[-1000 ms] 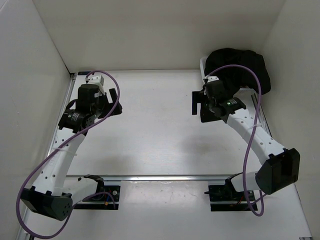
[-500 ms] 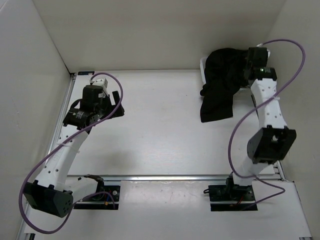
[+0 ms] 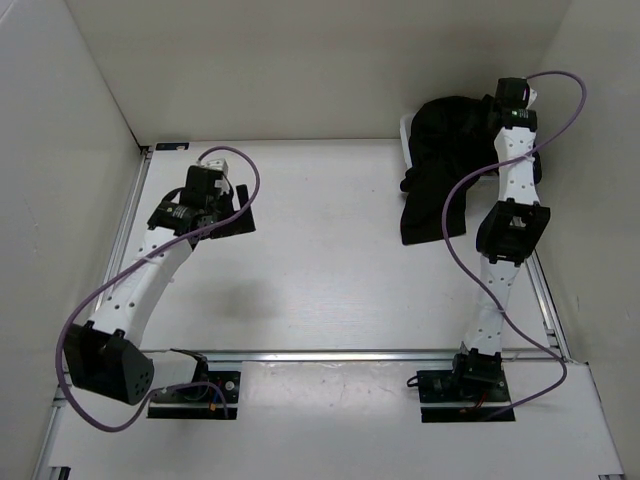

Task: Fold and stack the trousers
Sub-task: Grab the trousers from the pile, then move the trousers to the center of the board

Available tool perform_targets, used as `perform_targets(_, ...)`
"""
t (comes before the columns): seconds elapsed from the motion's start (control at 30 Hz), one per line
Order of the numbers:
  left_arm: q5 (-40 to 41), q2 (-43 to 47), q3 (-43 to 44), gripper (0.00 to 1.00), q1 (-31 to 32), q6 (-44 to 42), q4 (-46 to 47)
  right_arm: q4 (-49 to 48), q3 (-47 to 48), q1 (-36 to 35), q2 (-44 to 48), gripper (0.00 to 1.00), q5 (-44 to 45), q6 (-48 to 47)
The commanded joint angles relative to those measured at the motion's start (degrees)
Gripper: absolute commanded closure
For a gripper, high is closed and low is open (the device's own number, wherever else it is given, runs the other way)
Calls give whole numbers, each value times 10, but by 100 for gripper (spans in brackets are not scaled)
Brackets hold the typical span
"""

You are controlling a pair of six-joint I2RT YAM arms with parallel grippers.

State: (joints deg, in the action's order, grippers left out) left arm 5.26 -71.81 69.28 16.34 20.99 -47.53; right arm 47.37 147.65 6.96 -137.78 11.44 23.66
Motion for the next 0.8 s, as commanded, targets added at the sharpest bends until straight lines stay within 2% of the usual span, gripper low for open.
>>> perform_targets(0.0,12,-14,25,0,3,7,10,-47,19,11,-18,14,12,3)
perform_targets(0.03,12,-20,31,0,8,7,10,-61,12,11,-18,27,4,3)
perform_targets(0.1,12,-25,31,0,8,12,10,-91,7,17,-23,42,-17,9)
perform_targets(0.13,12,-25,31,0,13,12,10,-97,19,17,-23,61,-22,9)
perform_targets(0.17,12,-25,37,0,13,19,10,-108,31,17,-15,87,-57,3)
perform_targets(0.23,12,-25,37,0,13,26,10,-113,31,17,17,100,-80,3)
perform_targets(0.3,6,-25,37,0,13,37,10,-113,18,17,50,100,-107,9)
perform_targets(0.4,6,-13,37,0,13,42,10,-113,-19,10,136,100,-199,9)
perform_targets(0.5,6,-13,56,0,13,58,-5,-121,-63,-33,233,100,-289,-3)
perform_targets(0.53,6,-13,67,0,13,65,-10,-121,-74,-48,281,100,-289,-12)
perform_targets(0.7,21,20,112,0,13,95,-49,-122,-169,-199,434,100,-301,-57)
perform_targets(0.73,21,20,143,0,-8,95,-62,-127,-217,-221,451,100,-312,-57)
perform_targets(0.77,21,20,165,0,-23,95,-79,-135,-245,-273,468,100,-317,-57)
